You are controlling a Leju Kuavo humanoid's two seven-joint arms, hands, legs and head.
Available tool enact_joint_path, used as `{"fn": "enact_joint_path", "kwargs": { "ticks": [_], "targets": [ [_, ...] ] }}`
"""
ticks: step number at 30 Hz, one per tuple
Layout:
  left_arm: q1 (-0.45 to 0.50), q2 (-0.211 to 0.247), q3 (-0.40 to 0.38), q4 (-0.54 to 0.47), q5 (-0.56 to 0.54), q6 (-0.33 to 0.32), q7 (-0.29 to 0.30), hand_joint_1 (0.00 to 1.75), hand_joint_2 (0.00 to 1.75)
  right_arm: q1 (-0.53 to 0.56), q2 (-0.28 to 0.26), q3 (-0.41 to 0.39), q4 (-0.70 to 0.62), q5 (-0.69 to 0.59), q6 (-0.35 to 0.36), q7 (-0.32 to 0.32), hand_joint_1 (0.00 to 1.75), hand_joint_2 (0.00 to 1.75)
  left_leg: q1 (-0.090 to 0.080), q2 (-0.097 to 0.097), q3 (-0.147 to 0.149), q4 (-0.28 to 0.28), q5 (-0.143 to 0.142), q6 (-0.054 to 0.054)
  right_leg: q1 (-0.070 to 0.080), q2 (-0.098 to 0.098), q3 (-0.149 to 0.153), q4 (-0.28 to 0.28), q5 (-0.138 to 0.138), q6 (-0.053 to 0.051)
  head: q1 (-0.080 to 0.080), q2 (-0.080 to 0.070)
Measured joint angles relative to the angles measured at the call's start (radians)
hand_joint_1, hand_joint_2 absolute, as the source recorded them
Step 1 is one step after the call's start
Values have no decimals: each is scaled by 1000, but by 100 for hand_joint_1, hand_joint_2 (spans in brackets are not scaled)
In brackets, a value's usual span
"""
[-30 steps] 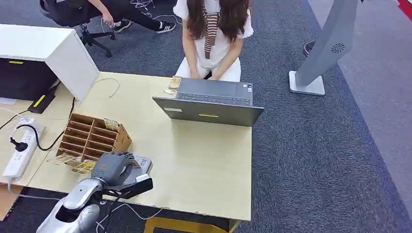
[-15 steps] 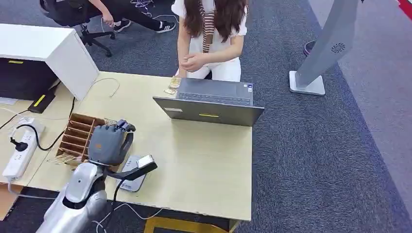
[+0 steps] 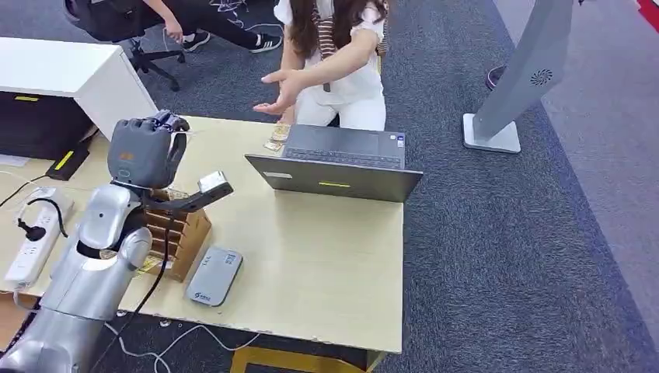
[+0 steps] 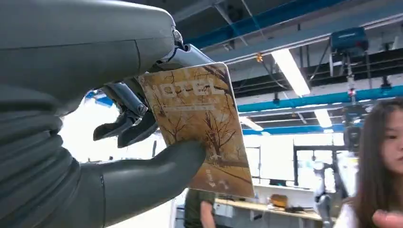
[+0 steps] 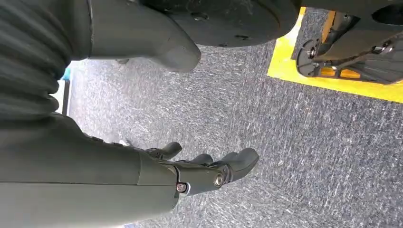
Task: Pass the card to the sensor for recognition and then transmit it.
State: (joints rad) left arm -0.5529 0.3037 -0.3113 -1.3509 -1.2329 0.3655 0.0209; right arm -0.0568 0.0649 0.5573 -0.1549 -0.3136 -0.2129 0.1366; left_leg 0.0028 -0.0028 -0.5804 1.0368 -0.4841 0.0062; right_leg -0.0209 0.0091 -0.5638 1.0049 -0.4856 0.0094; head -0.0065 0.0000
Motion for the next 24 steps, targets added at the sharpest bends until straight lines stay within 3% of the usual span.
{"fn": "enact_joint_path", "kwargs": {
  "ticks": [18, 24],
  "targets": [
    [-154, 18, 0, 263, -49, -76, 45, 175, 175, -1, -1, 9, 0, -1, 0, 11, 0, 175, 0, 1, 0, 0, 0, 0, 0, 0, 0, 0, 0, 0, 0, 0],
    [-171, 12, 0, 297, -54, -89, 45, 175, 175, -1, -1, 9, 0, -1, 0, 12, 0, 175, 0, 1, 0, 0, 0, 0, 0, 1, 0, 0, 0, 0, 0, 0]
  ]
}}
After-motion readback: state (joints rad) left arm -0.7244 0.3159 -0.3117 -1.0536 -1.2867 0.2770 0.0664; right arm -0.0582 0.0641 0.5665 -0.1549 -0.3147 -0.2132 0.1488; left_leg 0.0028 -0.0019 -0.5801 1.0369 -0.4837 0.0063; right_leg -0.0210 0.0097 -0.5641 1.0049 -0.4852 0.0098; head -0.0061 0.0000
